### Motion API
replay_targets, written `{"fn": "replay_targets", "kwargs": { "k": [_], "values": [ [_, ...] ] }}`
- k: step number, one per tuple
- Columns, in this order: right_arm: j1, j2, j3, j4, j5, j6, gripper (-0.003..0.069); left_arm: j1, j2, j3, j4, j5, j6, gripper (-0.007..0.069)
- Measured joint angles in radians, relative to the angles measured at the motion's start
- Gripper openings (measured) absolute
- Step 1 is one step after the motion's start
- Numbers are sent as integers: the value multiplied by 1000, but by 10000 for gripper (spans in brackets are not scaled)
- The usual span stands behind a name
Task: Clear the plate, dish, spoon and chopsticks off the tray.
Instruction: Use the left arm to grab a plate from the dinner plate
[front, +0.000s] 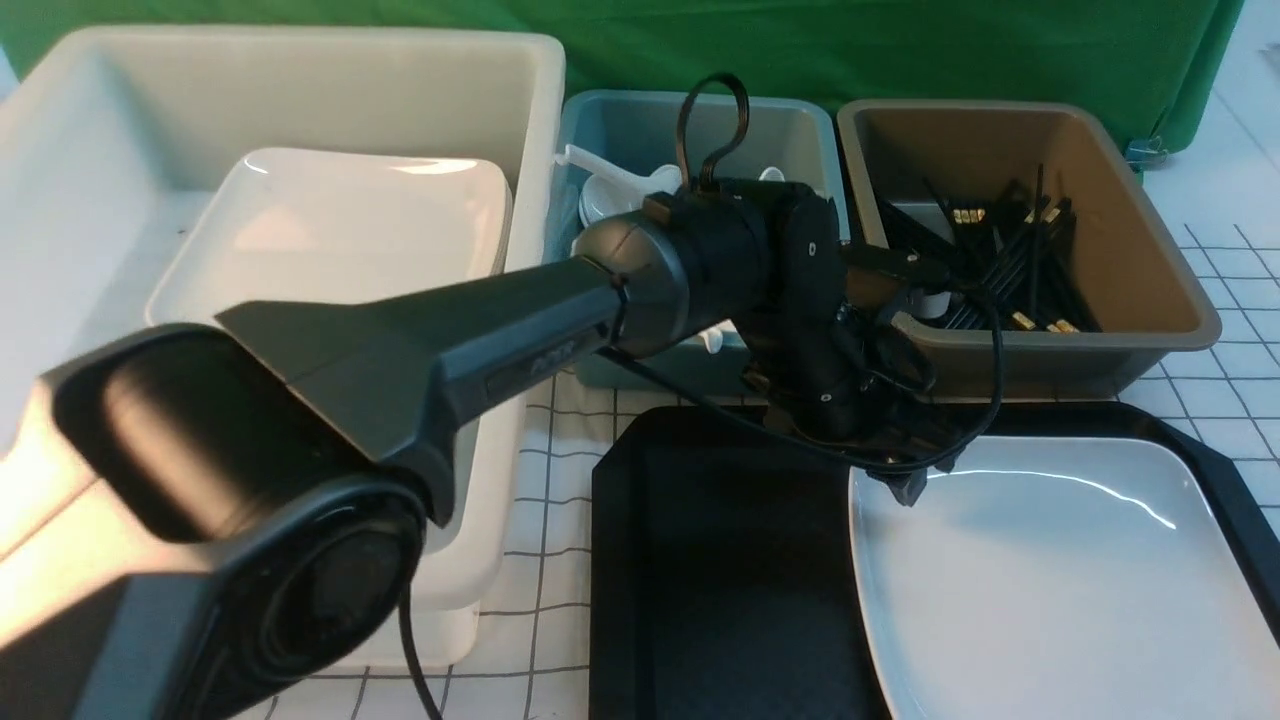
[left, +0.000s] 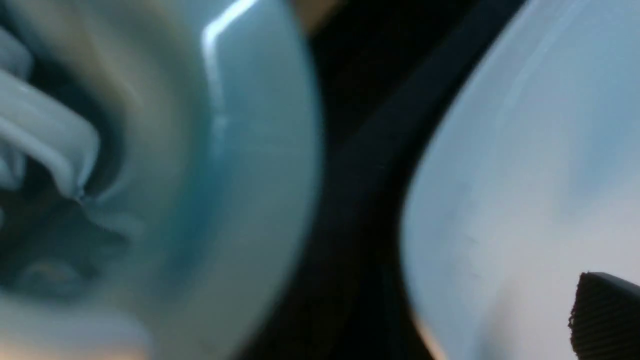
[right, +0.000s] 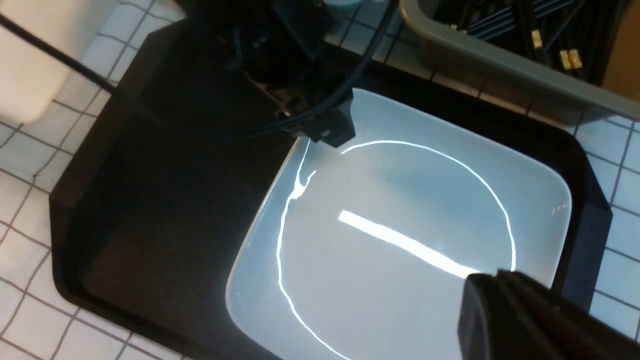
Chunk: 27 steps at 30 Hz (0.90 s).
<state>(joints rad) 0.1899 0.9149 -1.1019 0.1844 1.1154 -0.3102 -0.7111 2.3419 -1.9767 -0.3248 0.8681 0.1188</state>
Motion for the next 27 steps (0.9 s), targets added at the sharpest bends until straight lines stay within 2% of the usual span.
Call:
{"fn": "replay_targets", "kwargs": {
  "k": [6, 9, 11, 12, 13, 14, 16, 22, 27],
  "values": [
    [0, -9, 0, 0, 0, 0, 9, 0, 36, -13, 5, -39, -18, 515],
    [0, -9, 0, 0, 0, -3, 9, 0, 39, -13, 7, -46, -18, 494],
    [0, -9, 0, 0, -2, -4, 9, 0, 40, -13, 7, -46, -19, 458],
    [0, -9, 0, 0, -6, -6, 9, 0, 42, -13, 7, -46, -19, 386],
    [0, -9, 0, 0, -6, -6, 9, 0, 42, -13, 7, -46, -19, 375],
    [0, -9, 0, 0, -8, -6, 9, 0, 45, -13, 1, -46, -20, 253],
    [0, -9, 0, 0, -8, -7, 9, 1, 44, -19, -23, -48, -40, 158],
    [0, -9, 0, 0, -11, -14, 9, 4, 22, -22, -30, -25, -42, 145],
    [0, -9, -8, 6, -17, -5, 10, 1, -111, -22, -16, 61, 20, 59]
  ]
}}
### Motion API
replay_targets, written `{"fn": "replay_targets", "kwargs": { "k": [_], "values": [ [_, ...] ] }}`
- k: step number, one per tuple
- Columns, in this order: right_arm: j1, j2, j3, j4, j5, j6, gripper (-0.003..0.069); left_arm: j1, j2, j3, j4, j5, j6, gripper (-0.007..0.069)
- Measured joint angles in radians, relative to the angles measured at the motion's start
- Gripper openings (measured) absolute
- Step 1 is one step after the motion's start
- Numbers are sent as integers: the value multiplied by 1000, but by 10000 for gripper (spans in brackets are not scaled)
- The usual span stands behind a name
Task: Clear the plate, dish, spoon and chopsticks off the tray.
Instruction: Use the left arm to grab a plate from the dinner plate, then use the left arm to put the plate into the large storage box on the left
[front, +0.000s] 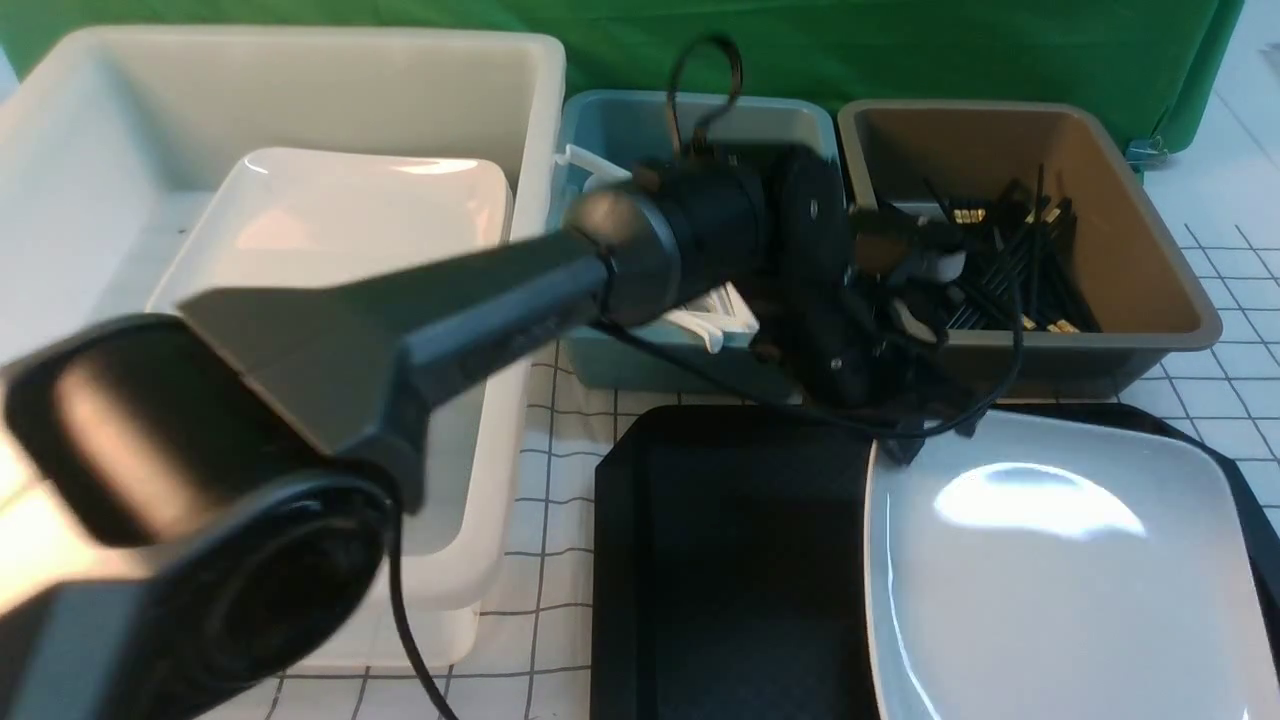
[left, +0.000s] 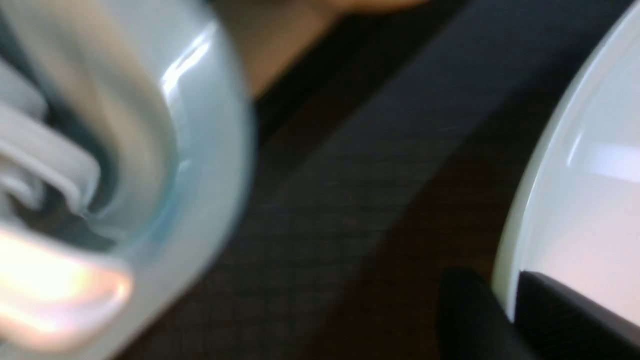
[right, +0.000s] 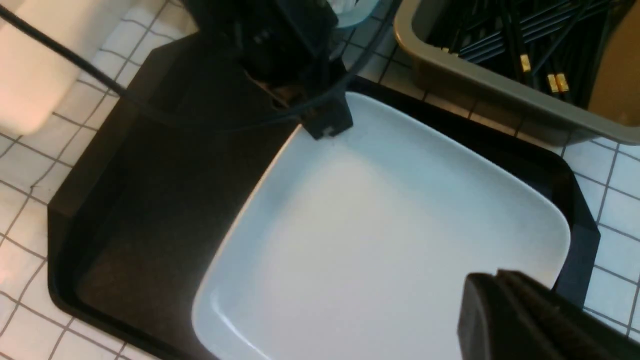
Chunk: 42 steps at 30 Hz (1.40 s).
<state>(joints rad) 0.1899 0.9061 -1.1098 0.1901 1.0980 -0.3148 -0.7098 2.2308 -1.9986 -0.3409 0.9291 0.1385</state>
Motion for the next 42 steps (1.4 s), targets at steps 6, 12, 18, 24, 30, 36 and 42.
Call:
{"fn": "replay_targets", "kwargs": {
  "k": [6, 12, 18, 24, 30, 36, 42],
  "values": [
    [0, -5, -81, 110, 15, 0, 13, -1, -154, 0, 47, 36, 49, 15],
    [0, -2, -198, 253, 3, -33, 13, 31, -319, 2, 79, 57, 80, 17],
    [0, 62, -272, 398, -12, -111, 7, 197, -451, 3, 9, 58, 68, 17],
    [0, 180, -360, 448, -1, -136, 6, 464, -524, 8, -86, 74, 73, 17],
    [76, 300, -486, 451, 43, -137, 6, 744, -537, 20, -215, 94, 93, 17],
    [303, 447, -613, 319, 48, -112, 6, 1000, -542, 164, -367, 17, 118, 17],
    [455, 538, -641, 235, 35, -82, 6, 1110, -542, 431, -468, -199, 143, 18]
  ]
}}
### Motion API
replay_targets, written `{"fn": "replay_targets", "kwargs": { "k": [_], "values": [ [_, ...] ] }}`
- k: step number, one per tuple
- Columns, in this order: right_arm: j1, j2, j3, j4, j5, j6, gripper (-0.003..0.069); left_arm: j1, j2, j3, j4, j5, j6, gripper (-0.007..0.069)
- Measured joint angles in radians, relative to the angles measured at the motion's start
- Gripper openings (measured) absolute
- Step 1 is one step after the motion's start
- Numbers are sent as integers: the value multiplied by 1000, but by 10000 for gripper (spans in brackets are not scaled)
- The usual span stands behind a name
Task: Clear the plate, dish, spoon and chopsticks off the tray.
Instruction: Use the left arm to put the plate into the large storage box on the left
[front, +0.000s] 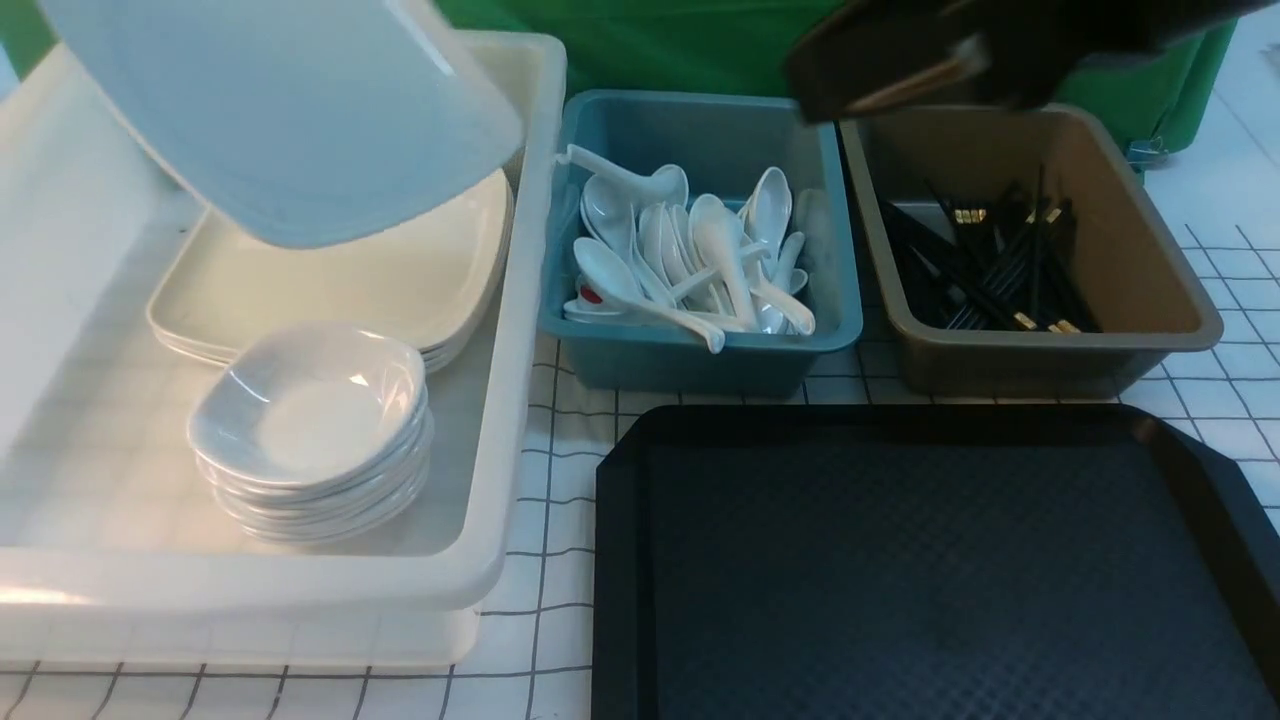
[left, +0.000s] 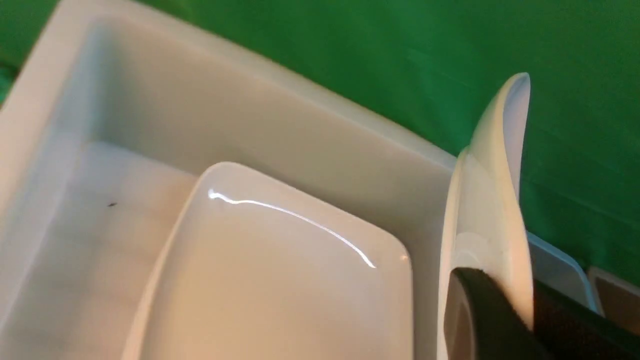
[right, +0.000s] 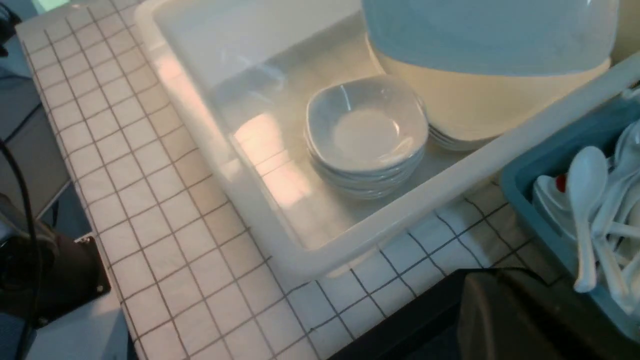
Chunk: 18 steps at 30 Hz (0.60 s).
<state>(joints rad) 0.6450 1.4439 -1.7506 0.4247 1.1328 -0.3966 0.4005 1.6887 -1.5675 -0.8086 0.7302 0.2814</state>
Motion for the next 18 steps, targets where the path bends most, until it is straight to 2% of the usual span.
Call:
{"fn": "replay_targets", "kwargs": {
  "k": [9, 14, 18],
  "values": [
    [66, 58, -27, -76, -81, 55, 6, 2, 4, 343, -217, -309, 72, 18],
    [67, 90, -53, -83, -81, 56, 6, -24, 5, 403, -338, -430, 114, 20],
    [68, 95, -62, -83, -80, 57, 6, -67, 6, 408, -370, -497, 117, 20]
  ]
}}
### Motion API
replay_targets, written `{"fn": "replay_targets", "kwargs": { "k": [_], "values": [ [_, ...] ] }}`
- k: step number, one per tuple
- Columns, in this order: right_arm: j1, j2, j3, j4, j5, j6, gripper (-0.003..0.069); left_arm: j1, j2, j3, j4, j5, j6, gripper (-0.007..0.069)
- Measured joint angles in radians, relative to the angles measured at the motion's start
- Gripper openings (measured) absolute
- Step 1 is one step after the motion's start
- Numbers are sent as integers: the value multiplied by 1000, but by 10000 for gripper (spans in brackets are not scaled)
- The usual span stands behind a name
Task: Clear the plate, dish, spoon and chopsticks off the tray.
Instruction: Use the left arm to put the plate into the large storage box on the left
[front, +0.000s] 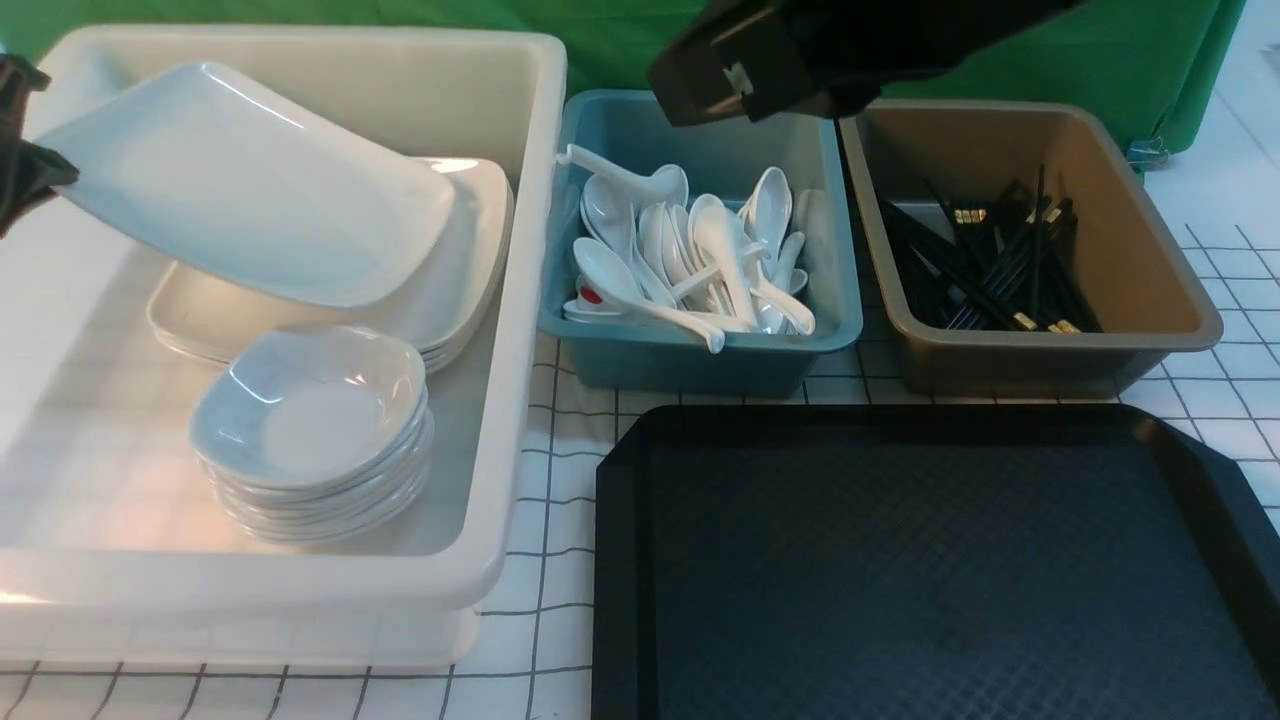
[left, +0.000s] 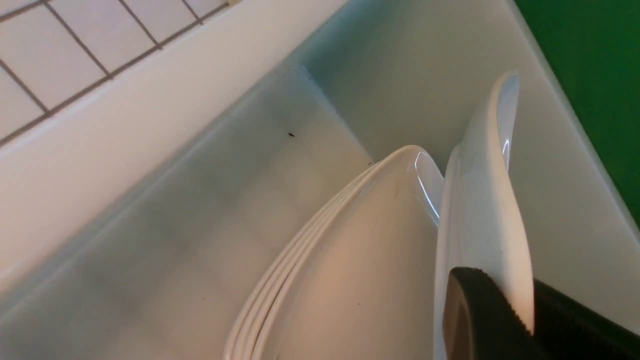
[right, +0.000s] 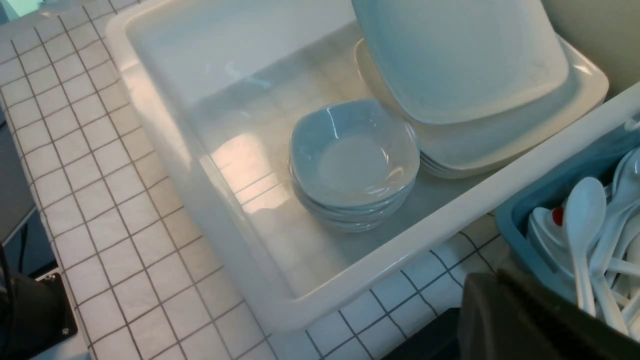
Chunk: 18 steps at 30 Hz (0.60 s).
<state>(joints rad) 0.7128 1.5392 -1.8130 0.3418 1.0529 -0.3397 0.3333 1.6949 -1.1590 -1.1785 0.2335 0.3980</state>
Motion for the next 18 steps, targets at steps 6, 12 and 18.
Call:
{"fn": "replay_targets", "kwargs": {
  "k": [6, 12, 18],
  "values": [
    [0, 0, 0, 0, 20, 0, 6, -43, 26, 0, -10, -29, 4, 30],
    [1, 0, 0, 0, 26, 8, 6, -54, 66, -1, -1, -19, -4, 121],
    [1, 0, 0, 0, 27, 30, 6, -54, 83, -1, 123, 39, -13, 321]
  ]
}}
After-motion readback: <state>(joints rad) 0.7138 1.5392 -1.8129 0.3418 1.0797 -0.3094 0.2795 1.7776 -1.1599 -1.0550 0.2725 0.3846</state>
